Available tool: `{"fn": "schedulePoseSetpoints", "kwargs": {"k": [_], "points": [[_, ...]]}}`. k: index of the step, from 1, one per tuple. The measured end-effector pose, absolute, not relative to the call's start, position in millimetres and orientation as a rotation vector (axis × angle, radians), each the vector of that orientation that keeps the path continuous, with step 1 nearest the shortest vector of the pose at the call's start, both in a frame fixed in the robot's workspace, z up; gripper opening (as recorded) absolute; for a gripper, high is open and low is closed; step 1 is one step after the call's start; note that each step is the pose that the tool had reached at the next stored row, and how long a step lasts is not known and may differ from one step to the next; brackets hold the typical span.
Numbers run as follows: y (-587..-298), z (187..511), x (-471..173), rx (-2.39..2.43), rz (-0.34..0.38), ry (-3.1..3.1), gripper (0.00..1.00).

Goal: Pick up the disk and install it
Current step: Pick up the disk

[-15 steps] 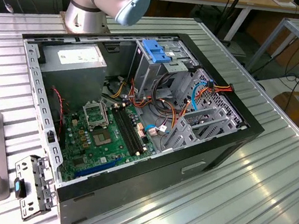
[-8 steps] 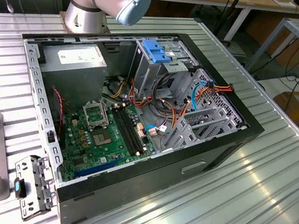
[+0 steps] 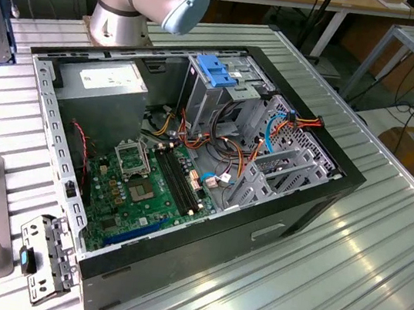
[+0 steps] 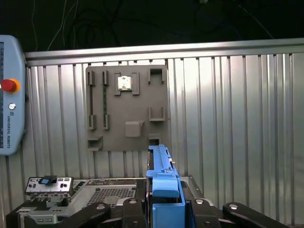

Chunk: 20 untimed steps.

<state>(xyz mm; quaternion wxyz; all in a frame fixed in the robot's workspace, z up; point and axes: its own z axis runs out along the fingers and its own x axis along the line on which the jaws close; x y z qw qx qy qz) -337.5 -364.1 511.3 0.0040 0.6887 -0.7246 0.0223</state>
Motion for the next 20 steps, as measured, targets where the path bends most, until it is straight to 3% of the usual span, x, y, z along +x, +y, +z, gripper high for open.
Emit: {"fn": "schedulePoseSetpoints", "kwargs": {"k": [20], "points": [[-364.1, 511.3, -268.1, 2.158, 0.070, -2.271, 0.37]]}}
